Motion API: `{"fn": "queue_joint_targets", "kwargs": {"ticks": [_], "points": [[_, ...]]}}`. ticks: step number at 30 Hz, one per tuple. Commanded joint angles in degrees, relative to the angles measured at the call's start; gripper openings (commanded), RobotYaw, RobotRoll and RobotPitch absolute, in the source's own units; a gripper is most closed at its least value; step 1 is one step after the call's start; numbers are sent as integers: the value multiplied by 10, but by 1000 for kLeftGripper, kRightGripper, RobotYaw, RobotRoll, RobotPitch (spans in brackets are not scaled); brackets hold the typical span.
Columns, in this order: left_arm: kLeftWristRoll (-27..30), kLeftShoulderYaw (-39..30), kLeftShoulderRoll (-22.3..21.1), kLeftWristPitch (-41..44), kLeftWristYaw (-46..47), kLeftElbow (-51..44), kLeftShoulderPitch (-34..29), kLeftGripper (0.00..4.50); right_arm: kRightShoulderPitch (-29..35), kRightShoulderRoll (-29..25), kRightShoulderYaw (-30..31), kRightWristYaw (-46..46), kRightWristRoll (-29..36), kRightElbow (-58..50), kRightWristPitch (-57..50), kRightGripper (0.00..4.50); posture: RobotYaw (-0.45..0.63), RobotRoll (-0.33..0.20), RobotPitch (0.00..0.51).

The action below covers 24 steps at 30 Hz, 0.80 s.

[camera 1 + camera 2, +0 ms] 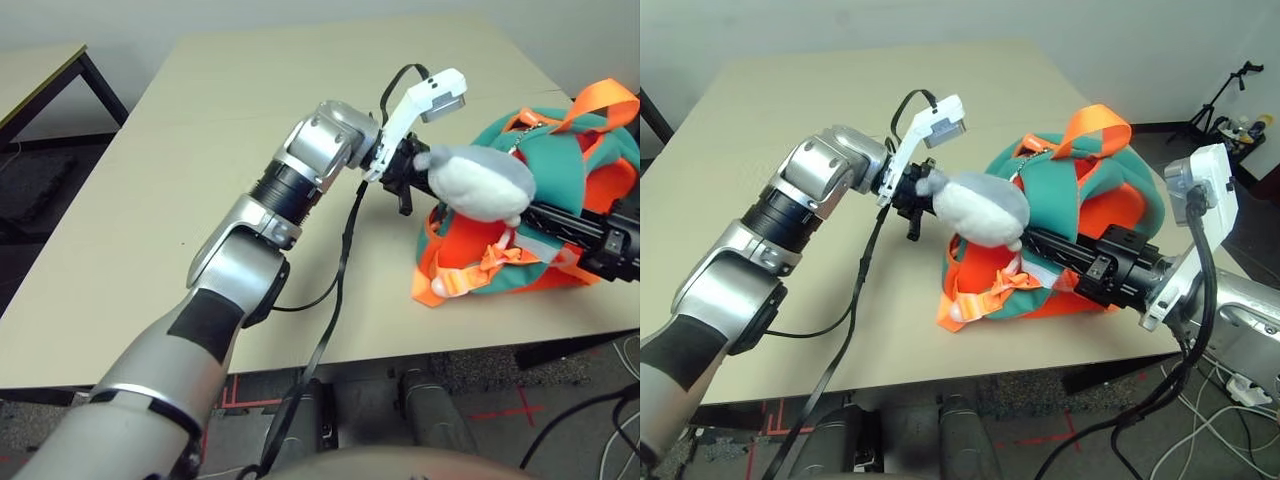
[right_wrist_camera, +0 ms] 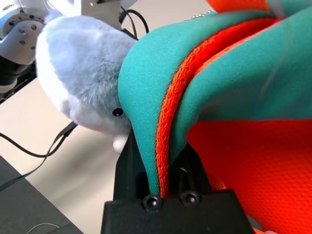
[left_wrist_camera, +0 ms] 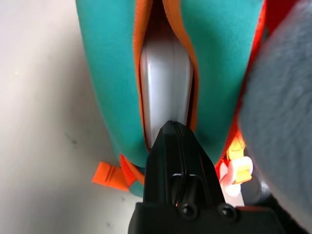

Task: Put the pencil case into the backpack and zip it.

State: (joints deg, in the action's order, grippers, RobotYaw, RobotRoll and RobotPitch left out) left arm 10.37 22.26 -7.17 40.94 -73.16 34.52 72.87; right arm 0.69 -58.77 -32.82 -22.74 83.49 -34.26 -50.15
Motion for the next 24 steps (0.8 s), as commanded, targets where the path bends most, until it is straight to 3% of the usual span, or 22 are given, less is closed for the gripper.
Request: {"fn": "queue_joint_targets", "kwargs": {"ticks": [1,7,11,14,18,24], "points": [[-10,14,23,-8,8,6,-15,0,-11,1,13,-5,17,-15,0,196,-183,0,76],[-20,14,13,-21,5,-18,-35,0,-14,4,18,-8,12,-12,0,196,-171,0,71],[-16,-20,-34,-44,12,-53,-21,0,-19,5,23,-11,7,-8,1,196,-148,0,67],[-10,-47,-97,-61,-1,-94,-9,649,-21,5,26,-16,2,-3,0,196,-134,0,66],[-4,-50,-186,-88,-65,-157,-13,1962,-28,5,34,-25,-4,5,0,196,-113,0,65],[24,-44,-249,-60,-130,-246,-18,4002,-44,5,47,-38,-16,19,-1,196,-100,0,62]]}}
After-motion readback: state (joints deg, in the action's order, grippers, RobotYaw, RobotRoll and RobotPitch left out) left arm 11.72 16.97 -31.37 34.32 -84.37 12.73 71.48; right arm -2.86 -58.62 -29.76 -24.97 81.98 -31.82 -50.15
